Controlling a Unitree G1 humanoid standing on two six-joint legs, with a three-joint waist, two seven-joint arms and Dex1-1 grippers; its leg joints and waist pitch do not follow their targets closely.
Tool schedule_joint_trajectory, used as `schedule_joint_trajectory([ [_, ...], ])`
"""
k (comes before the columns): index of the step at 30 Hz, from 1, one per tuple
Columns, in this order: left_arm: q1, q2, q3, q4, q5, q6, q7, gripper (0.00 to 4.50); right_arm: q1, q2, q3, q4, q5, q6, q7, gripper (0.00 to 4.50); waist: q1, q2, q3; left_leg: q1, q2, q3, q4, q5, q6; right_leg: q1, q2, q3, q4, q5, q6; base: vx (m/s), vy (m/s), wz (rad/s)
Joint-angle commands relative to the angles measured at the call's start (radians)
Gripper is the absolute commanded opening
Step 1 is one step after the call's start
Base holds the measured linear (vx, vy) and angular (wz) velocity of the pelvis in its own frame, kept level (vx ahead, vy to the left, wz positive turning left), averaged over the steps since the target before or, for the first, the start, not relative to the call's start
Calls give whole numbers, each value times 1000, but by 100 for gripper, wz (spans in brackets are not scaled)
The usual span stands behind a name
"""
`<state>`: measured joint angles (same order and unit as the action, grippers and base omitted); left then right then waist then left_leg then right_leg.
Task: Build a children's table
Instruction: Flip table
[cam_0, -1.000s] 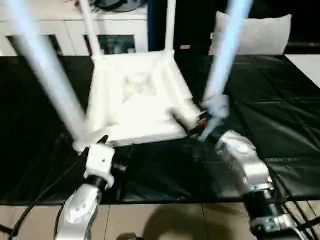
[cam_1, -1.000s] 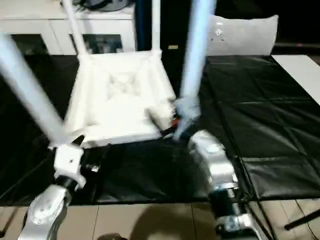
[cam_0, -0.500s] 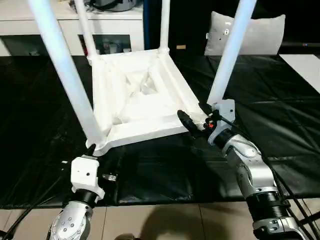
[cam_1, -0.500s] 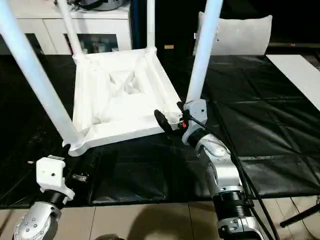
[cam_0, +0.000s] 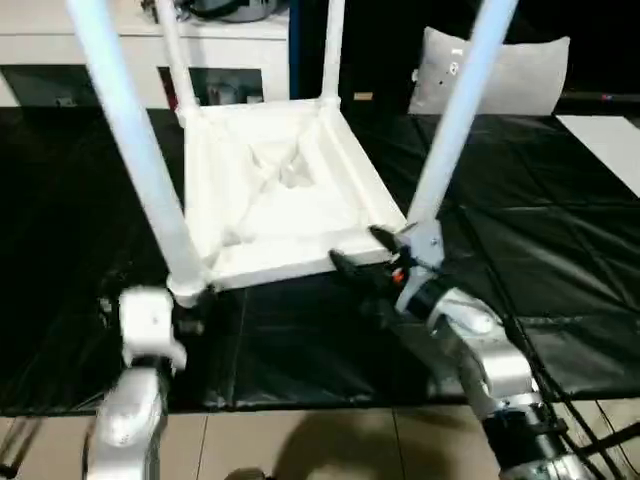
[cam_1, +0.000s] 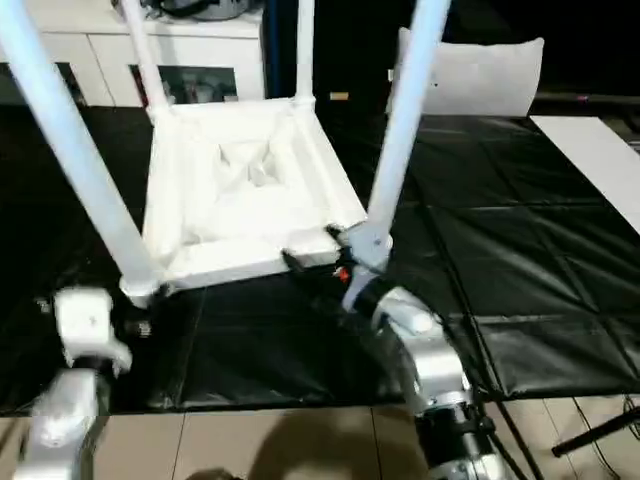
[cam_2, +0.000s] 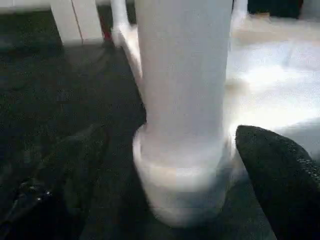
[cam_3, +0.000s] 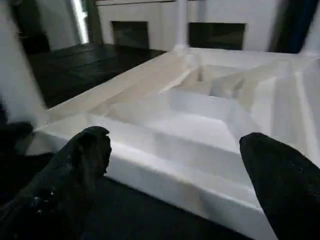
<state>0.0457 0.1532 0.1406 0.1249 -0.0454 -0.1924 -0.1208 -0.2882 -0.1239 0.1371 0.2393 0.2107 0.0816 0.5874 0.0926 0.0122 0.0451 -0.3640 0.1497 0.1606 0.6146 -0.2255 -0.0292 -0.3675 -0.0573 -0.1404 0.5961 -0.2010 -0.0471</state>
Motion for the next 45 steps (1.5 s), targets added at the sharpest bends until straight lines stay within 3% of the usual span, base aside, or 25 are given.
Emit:
schedule_joint_trajectory([
  [1, -16, 8, -4, -57, -24, 26, -16, 418, 7, -10, 24, -25, -4, 15, 28, 450, 4, 12, -49, 4, 117, -48, -95, -199, 13, 43, -139, 99, -69, -138, -138, 0, 0, 0],
  [5, -38, 16, -23, -85, -45, 22, -42, 398, 15, -17, 37, -27, -16, 10, 40, 450, 2, 13, -48, 3, 113, -47, -94, -201, 17, 43, -137, 99, -72, -162, -136, 0, 0, 0],
  [10, -69, 24, -26, -106, -18, 92, -35, 349, 18, -18, 49, -27, -22, 15, 49, 450, 3, 11, -47, 5, 113, -47, -94, -201, 16, 40, -136, 99, -72, -173, -132, 0, 0, 0],
  [15, -72, 26, -30, -113, -21, 114, -36, 319, 20, -19, 62, -31, -26, 19, 56, 450, 5, 13, -50, 5, 116, -48, -93, -183, 17, 41, -135, 99, -67, -141, -135, 0, 0, 0],
  [18, -68, 25, -39, -121, -24, 130, -38, 278, 26, -20, 70, -37, -26, 23, 67, 450, 8, 12, -49, 4, 115, -47, -93, -191, 18, 42, -137, 100, -69, -150, -138, 0, 0, 0],
  [28, -92, -3, -44, -113, -30, 210, -10, 205, 35, -26, 92, -59, 16, 12, 154, 450, 19, 12, -48, 7, 116, -47, -93, -205, 20, 38, -137, 100, -78, -200, -119, 0, 0, 0],
  [36, -103, -27, -34, -105, -51, 236, 2, 199, 35, -28, 87, -68, 12, 14, 163, 450, 18, 12, -43, 12, 114, -48, -98, -260, 0, 38, -137, 101, -86, -265, -104, 0, 0, 0],
  [45, -112, -122, 34, -159, -191, 349, 64, 199, 43, -29, 68, -83, 4, 26, 116, 450, 17, 3, -41, 8, 112, -45, -98, -249, 5, 38, -137, 103, -89, -297, -106, 0, 0, 0],
])
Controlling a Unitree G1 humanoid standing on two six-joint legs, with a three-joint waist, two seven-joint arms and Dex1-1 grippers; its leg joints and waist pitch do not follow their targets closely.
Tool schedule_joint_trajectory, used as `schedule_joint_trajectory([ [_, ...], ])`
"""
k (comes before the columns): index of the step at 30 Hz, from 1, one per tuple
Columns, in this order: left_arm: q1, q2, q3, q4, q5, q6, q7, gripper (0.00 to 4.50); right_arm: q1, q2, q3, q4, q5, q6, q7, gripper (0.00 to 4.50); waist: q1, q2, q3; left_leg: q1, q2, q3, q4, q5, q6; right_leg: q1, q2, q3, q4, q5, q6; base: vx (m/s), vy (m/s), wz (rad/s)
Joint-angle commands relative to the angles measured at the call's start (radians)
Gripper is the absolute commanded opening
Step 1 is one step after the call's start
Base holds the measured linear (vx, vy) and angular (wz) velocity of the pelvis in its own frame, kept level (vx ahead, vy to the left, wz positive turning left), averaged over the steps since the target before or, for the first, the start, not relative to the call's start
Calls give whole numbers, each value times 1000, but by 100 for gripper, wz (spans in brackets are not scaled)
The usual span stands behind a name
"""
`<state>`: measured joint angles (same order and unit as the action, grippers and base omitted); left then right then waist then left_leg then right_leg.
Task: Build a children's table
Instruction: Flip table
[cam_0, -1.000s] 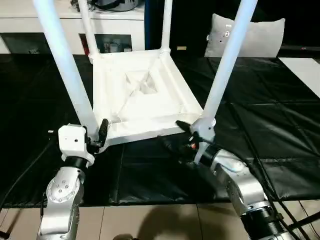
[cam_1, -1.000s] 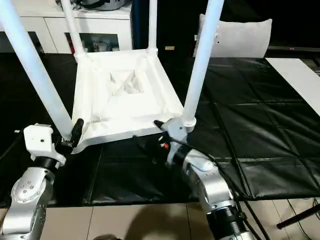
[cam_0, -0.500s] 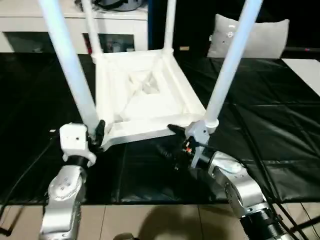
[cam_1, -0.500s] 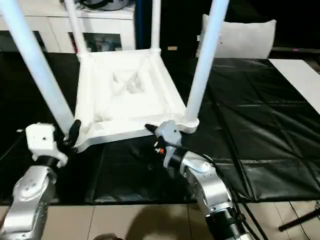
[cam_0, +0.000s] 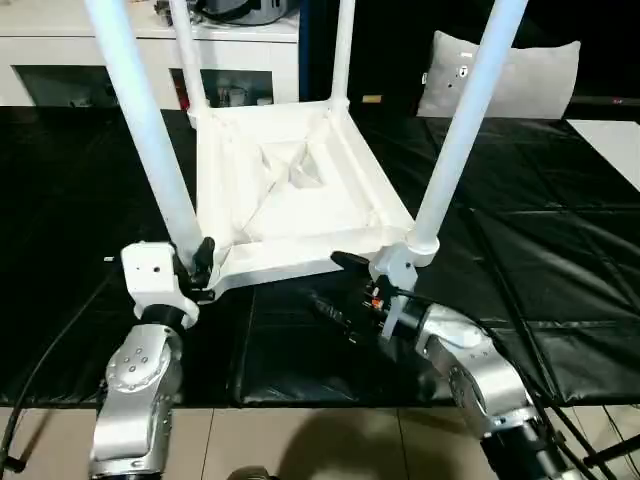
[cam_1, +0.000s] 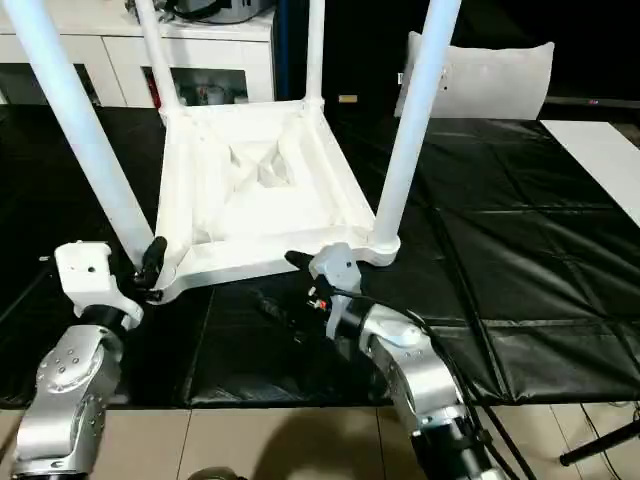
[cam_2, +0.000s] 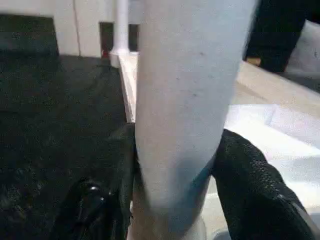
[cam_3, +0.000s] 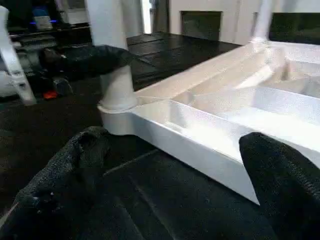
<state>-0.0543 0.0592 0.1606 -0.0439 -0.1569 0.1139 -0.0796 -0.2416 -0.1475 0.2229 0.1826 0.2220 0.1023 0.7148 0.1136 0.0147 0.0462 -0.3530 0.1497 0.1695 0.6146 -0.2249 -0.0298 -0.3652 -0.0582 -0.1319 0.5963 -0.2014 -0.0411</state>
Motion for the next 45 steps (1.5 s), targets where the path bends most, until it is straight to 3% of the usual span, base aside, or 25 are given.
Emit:
schedule_joint_trajectory([
  [1, -11, -39, 18, 2, -97, 59, 26, 199, -3, -4, -22, -27, -8, 5, -18, 450, -4, 1, -42, -3, 110, -53, -98, -248, 10, 35, -136, 95, -89, -303, -106, 0, 0, 0],
  [7, 9, -101, 23, -41, -200, 190, 15, 199, -24, 16, -53, 21, -8, 2, -68, 450, -6, -3, -41, -4, 105, -47, -95, -218, 31, 31, -133, 96, -96, -360, -87, 0, 0, 0],
  [11, 24, -118, 33, -62, -251, 267, 12, 199, -35, 21, -72, 39, -5, 9, -102, 450, -3, -4, -44, -5, 104, -43, -93, -175, 43, 31, -132, 97, -94, -340, -93, 0, 0, 0],
  [15, 35, -126, 39, -76, -262, 319, 7, 199, -38, 25, -83, 43, 0, 12, -110, 450, -3, -3, -45, -5, 103, -40, -92, -158, 54, 31, -129, 96, -91, -313, -99, 0, 0, 0],
  [21, 35, -140, 54, -98, -300, 372, 7, 199, -42, 38, -95, 44, 27, 17, -105, 450, -3, -5, -42, -2, 101, -40, -94, -178, 54, 29, -129, 94, -101, -385, -70, 0, 0, 0],
  [23, 38, -163, 87, -109, -392, 431, 7, 199, -63, 66, -129, 58, 78, 52, -116, 450, -5, -4, -42, -3, 102, -41, -96, -181, 51, 29, -129, 94, -101, -386, -76, 0, 0, 0],
  [24, 40, -171, 94, -116, -419, 452, 5, 199, -72, 71, -141, 65, 91, 70, -122, 450, -7, -9, -42, -2, 102, -41, -96, -181, 50, 30, -131, 95, -98, -387, -85, 0, 0, 0],
  [27, 42, -181, 102, -128, -450, 480, 2, 199, -81, 76, -155, 75, 105, 93, -126, 450, -3, -8, -40, -2, 101, -38, -96, -174, 50, 26, -129, 96, -103, -398, -77, 0, 0, 0],
  [28, 43, -192, 113, -138, -479, 503, -1, 199, -85, 77, -165, 74, 119, 108, -124, 450, -3, -12, -39, -2, 100, -38, -97, -175, 47, 27, -129, 96, -103, -411, -69, 0, 0, 0],
  [33, 47, -194, 121, -149, -495, 531, -4, 199, -83, 81, -181, 61, 139, 127, -122, 450, -4, -11, -40, -1, 102, -40, -100, -184, 36, 26, -127, 96, -105, -407, -54, 0, 0, 0],
  [35, 56, -180, 105, -163, -508, 559, -25, 199, -100, 89, -209, 72, 166, 146, -136, 450, -5, -16, -40, -2, 101, -40, -100, -178, 35, 28, -128, 96, -105, -397, -51, 0, 0, 0],
  [41, 62, -161, 88, -177, -533, 582, -33, 199, -131, 108, -243, 108, 184, 158, -172, 450, -3, -17, -42, -1, 99, -35, -98, -136, 47, 28, -127, 97, -101, -360, -64, 0, 0, 0],
  [45, 71, -148, 74, -193, -540, 603, -54, 199, -169, 141, -285, 153, 212, 150, -205, 450, -3, -13, -44, 1, 101, -35, -98, -126, 44, 27, -127, 97, -96, -332, -81, 0, 0, 0],
])
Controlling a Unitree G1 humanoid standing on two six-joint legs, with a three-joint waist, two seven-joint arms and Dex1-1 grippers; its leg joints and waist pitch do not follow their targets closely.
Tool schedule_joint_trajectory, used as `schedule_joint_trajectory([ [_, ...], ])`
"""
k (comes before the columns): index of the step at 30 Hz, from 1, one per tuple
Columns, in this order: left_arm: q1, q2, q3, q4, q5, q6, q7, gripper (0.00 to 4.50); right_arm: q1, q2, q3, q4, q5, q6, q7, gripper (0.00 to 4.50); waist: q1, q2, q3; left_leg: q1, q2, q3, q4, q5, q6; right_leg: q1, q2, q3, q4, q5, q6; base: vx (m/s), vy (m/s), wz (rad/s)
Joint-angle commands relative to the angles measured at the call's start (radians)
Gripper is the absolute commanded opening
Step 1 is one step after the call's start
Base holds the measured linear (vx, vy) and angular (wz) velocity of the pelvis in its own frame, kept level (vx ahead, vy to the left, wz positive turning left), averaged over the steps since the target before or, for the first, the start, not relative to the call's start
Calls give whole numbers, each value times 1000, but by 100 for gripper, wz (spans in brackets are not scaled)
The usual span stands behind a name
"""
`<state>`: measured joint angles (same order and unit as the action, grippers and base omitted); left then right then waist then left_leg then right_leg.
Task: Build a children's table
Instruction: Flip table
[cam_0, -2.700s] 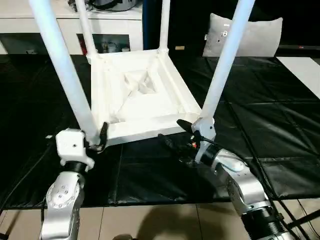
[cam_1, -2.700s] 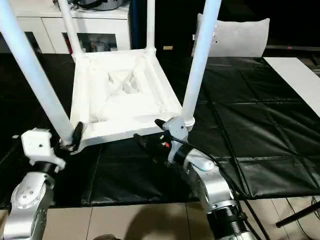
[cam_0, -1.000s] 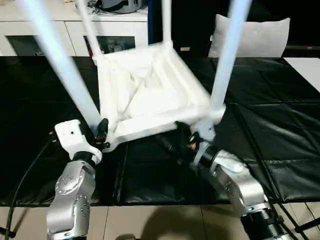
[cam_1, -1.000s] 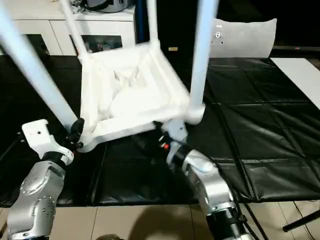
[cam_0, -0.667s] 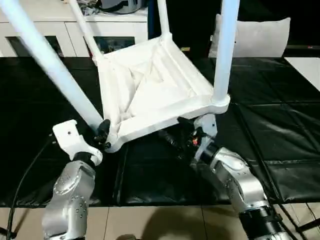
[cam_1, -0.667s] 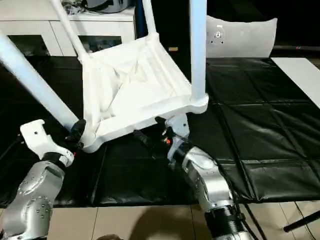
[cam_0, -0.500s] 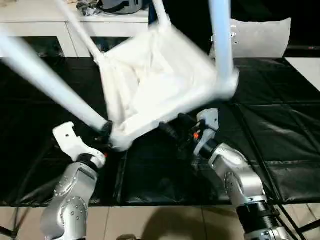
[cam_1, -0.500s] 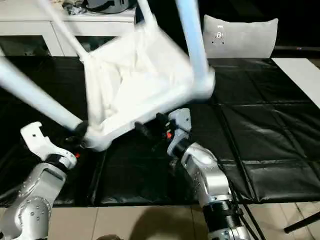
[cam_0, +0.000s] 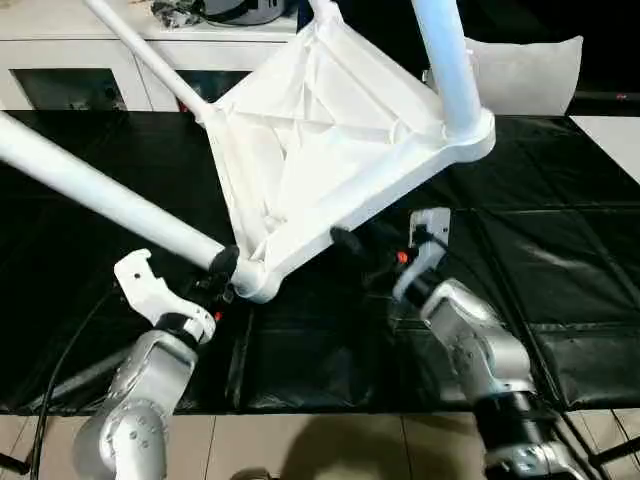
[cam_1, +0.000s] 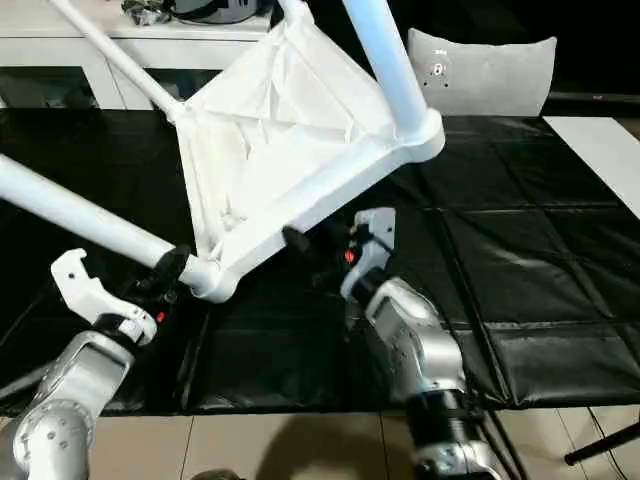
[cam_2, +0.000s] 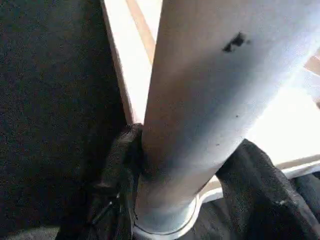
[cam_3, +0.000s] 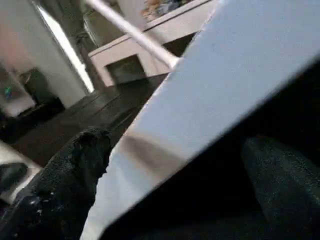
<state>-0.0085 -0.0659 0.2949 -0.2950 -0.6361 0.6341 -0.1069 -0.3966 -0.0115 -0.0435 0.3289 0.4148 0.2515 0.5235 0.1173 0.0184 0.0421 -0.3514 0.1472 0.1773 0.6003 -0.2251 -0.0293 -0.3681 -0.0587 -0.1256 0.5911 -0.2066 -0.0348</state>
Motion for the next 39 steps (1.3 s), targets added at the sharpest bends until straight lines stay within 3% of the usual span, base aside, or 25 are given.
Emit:
schedule_joint_trajectory([
  [1, 28, -20, -65, 52, -58, 91, -33, 199, -35, 20, -38, 32, 36, -6, -25, 450, -7, -16, -38, -1, 105, -44, -86, -130, 43, 31, -126, 91, -89, -320, -90, 0, 0, 0],
  [2, 32, -15, -74, 48, -55, 96, -40, 199, -66, 37, -56, 79, 44, -24, -38, 450, -8, -11, -39, -1, 106, -45, -86, -133, 38, 31, -126, 90, -87, -315, -92, 0, 0, 0],
  [5, 36, -6, -85, 47, -54, 100, -52, 199, -104, 58, -80, 138, 56, -41, -58, 450, -10, -9, -41, 2, 105, -43, -86, -137, 28, 30, -124, 91, -85, -294, -106, 0, 0, 0],
  [6, 37, 9, -98, 42, -50, 108, -61, 199, -144, 84, -110, 182, 88, -53, -68, 450, -8, -3, -40, 3, 106, -43, -86, -138, 27, 29, -125, 92, -84, -283, -108, 0, 0, 0],
  [12, 38, 34, -109, 44, -42, 118, -91, 199, -236, 154, -193, 252, 189, -74, -48, 450, -9, -2, -46, 1, 108, -42, -85, -106, 32, 36, -126, 91, -69, -185, -139, 0, 0, 0],
  [16, 45, 52, -118, 45, -40, 114, -103, 199, -288, 194, -250, 309, 280, -16, 6, 416, -9, -5, -46, -2, 107, -40, -83, -95, 44, 37, -125, 91, -67, -178, -146, 0, 0, 0],
  [23, 47, 59, -116, 53, -36, 105, -116, 199, -296, 211, -240, 335, 284, 4, 48, 369, -8, -6, -46, -1, 106, -38, -81, -86, 43, 36, -128, 91, -69, -202, -148, 0, 0, 0],
  [24, 46, 59, -116, 54, -36, 105, -116, 199, -297, 210, -241, 338, 283, 3, 46, 360, -7, 0, -46, -1, 107, -39, -81, -83, 41, 36, -127, 90, -68, -199, -148, 0, 0, 0],
  [27, 46, 60, -118, 65, -31, 101, -123, 199, -304, 201, -246, 354, 278, 3, 39, 331, -8, -2, -46, 1, 108, -39, -82, -97, 33, 35, -127, 91, -70, -202, -146, 0, 0, 0],
  [28, 45, 65, -122, 68, -30, 101, -127, 199, -303, 199, -250, 355, 282, 8, 40, 323, -9, 6, -46, 1, 107, -39, -82, -101, 29, 34, -125, 90, -70, -198, -146, 0, 0, 0],
  [29, 45, 66, -122, 69, -30, 101, -127, 199, -303, 199, -251, 355, 283, 9, 40, 313, -9, 2, -46, 1, 107, -40, -83, -102, 29, 35, -126, 91, -69, -194, -148, 0, 0, 0],
  [39, 39, 80, -125, 80, -22, 90, -144, 199, -303, 196, -254, 362, 286, 21, 37, 253, -12, 4, -46, 0, 106, -40, -83, -109, 24, 37, -127, 90, -69, -192, -156, 0, 0, 0],
])
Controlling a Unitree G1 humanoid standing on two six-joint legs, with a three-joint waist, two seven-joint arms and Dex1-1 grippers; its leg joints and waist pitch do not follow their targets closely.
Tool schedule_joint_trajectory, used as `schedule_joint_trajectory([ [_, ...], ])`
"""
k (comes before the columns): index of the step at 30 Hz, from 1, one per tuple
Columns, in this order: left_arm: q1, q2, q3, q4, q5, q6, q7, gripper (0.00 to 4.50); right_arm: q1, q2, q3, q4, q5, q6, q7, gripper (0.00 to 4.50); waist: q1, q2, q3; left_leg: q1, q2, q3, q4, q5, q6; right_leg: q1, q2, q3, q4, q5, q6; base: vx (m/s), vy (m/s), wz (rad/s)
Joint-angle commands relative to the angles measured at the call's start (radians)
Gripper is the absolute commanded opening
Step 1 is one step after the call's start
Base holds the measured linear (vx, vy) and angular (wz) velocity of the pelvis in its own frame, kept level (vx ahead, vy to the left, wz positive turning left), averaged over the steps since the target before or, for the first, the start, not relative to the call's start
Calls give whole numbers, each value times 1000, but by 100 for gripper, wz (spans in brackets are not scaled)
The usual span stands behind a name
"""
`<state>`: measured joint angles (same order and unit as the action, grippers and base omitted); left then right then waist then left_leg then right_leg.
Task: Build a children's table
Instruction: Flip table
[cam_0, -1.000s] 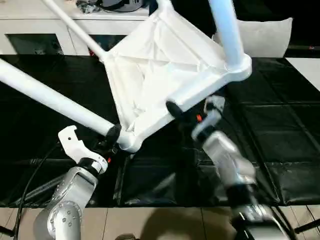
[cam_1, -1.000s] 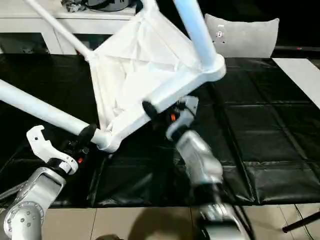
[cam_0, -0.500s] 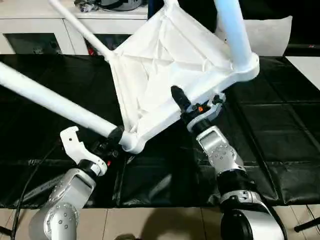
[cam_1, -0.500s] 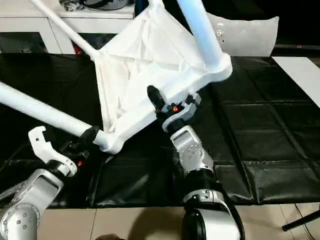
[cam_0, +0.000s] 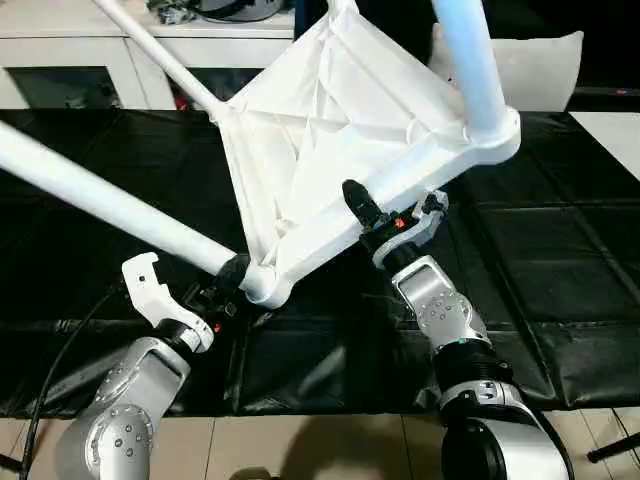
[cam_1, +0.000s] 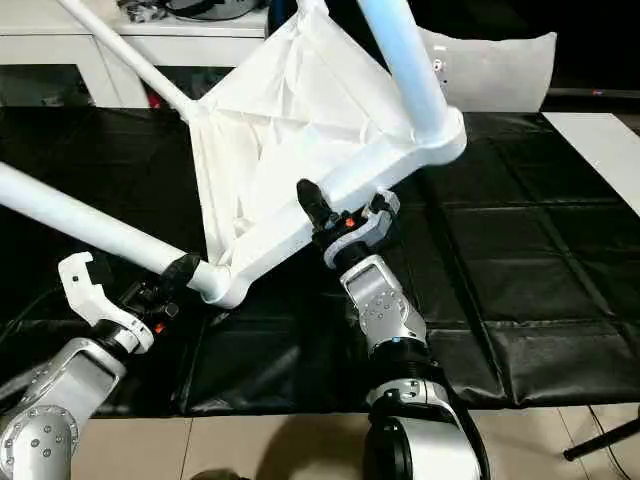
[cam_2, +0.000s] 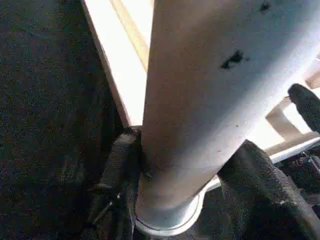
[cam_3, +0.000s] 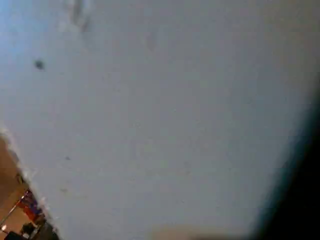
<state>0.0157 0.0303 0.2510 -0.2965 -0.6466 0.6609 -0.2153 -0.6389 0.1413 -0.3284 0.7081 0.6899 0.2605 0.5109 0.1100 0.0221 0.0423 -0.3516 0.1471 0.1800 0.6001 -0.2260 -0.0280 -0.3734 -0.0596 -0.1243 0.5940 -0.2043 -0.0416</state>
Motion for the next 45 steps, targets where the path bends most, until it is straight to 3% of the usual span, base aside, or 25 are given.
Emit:
schedule_joint_trajectory([
  [1, 16, -15, -81, 84, -9, 60, -37, 199, -61, 43, 26, -17, 13, 15, 48, 247, -5, 0, -45, 1, 106, -43, -83, -114, 23, 41, -125, 90, -73, -208, -144, 0, 0, 0],
  [7, 14, -15, -75, 87, -2, 48, -23, 199, -60, 45, 9, -28, 29, 19, 45, 238, -4, -2, -46, 1, 107, -43, -84, -111, 22, 40, -124, 89, -73, -210, -141, 0, 0, 0],
  [8, 14, -18, -68, 86, -12, 49, -27, 255, -61, 44, 5, -26, 29, 14, 42, 235, -3, -3, -46, 1, 107, -42, -83, -110, 22, 41, -126, 90, -73, -208, -143, 0, 0, 0],
  [12, 26, -9, -67, 69, -22, 44, -52, 292, -63, 38, -1, -26, 24, -2, 29, 231, -2, -3, -51, 0, 104, -41, -79, -79, 26, 42, -127, 89, -69, -196, -144, 0, 0, 0],
  [13, 37, 5, -75, 61, -19, 38, -76, 307, -62, 37, -10, -33, 25, -5, 23, 226, -4, -5, -59, -4, 105, -43, -74, -24, 34, 44, -125, 89, -56, -119, -149, 0, 0, 0],
  [14, 50, 16, -75, 61, -12, 25, -91, 315, -61, 35, -15, -39, 23, -13, 15, 220, -3, -3, -65, -3, 106, -44, -66, 41, 48, 40, -120, 86, -41, -12, -168, 0, 0, 0],
  [15, 51, 17, -75, 61, -11, 23, -93, 320, -61, 35, -16, -39, 23, -14, 15, 214, -6, -2, -66, -4, 103, -43, -61, 72, 64, 38, -117, 85, -35, 39, -176, 0, 0, 0],
  [17, 78, 41, -70, 62, 5, -7, -122, 341, -62, 26, -26, -48, 22, -28, -2, 206, -7, -8, -73, -16, 94, -42, -46, 169, 134, 40, -119, 84, -17, 186, -206, 0, 0, 0],
  [19, 98, 56, -62, 62, 9, -31, -148, 357, -64, 19, -39, -56, 24, -45, -21, 202, -7, -9, -71, -22, 95, -39, -37, 185, 183, 32, -118, 83, -12, 209, -221, 0, 0, 0],
  [21, 116, 75, -65, 54, 15, -58, -186, 370, -65, 14, -45, -65, 25, -57, -30, 201, -6, -9, -70, -23, 97, -38, -37, 161, 192, 31, -119, 81, -16, 169, -217, 0, 0, 0],
  [24, 144, 101, -70, 18, 5, -80, -244, 389, -57, 5, -45, -95, 11, -74, -40, 200, -4, -7, -62, -18, 103, -35, -44, 92, 172, 26, -117, 82, -29, 37, -200, 0, 0, 0],
  [26, 161, 125, -77, -12, -6, -95, -290, 426, -50, -5, -43, -122, -4, -92, -53, 199, 0, -5, -57, -12, 108, -34, -51, 50, 130, 24, -114, 83, -34, -23, -192, 0, 0, 0],
  [30, 179, 164, -100, -40, -1, -120, -355, 443, -34, -23, -44, -173, -27, -122, -86, 198, 1, -6, -53, -7, 106, -32, -58, -4, 80, 23, -113, 87, -38, -67, -176, 0, 0, 0],
  [32, 181, 201, -130, -46, 26, -139, -390, 450, -17, -37, -32, -221, -51, -132, -119, 198, -1, -12, -53, -8, 104, -32, -61, -14, 61, 26, -113, 89, -38, -69, -165, 0, 0, 0],
  [37, 170, 289, -209, -57, 98, -199, -500, 450, 54, -97, 42, -369, -198, -124, -209, 196, -3, -19, -55, -9, 98, -33, -58, 49, 71, 29, -112, 89, -28, -12, -141, 0, 0, 0],
  [39, 164, 294, -214, -47, 109, -223, -517, 450, 68, -103, 45, -402, -215, -118, -228, 196, -3, -20, -54, -9, 97, -31, -57, 46, 71, 27, -111, 91, -31, -23, -134, 0, 0, 0],
  [42, 143, 303, -222, 0, 136, -282, -546, 450, 98, -117, 63, -461, -274, -125, -272, 196, -4, -20, -49, -8, 97, -31, -62, -4, 52, 28, -113, 92, -41, -94, -118, 0, 0, 0],
  [45, 132, 301, -229, 25, 135, -312, -567, 450, 123, -128, 87, -502, -323, -128, -309, 196, -6, -21, -41, -3, 96, -32, -70, -89, 15, 29, -115, 94, -58, -222, -86, 0, 0, 0],
])
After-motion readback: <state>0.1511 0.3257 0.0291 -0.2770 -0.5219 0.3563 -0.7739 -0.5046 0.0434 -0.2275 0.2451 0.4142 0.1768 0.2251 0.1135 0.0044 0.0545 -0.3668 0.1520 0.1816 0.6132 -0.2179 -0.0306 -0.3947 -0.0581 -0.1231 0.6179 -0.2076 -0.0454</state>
